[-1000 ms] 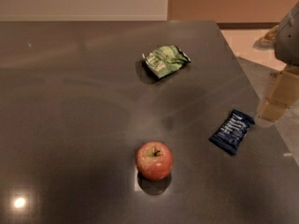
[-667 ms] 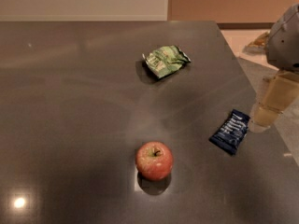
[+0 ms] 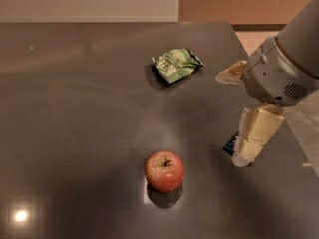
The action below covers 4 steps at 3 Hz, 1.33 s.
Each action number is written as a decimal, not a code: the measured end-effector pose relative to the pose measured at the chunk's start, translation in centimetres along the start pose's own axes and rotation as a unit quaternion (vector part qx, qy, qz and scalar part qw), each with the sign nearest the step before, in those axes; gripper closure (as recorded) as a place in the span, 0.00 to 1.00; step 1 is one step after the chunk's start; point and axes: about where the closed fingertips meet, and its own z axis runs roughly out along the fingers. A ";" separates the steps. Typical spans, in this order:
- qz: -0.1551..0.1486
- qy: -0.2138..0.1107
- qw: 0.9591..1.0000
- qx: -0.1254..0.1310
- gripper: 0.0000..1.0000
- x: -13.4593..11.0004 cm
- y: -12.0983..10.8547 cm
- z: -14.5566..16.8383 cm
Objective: Move apple near green jalapeno chip bag
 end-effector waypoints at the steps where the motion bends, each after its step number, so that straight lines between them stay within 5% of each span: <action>1: -0.024 -0.022 0.999 -0.026 0.00 -1.6 1.4 2.7; 4: -0.052 -0.048 0.996 -0.060 0.00 -3.9 4.1 9.1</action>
Offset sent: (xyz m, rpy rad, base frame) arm -0.0264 0.0671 -0.0673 0.0828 0.1082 0.1729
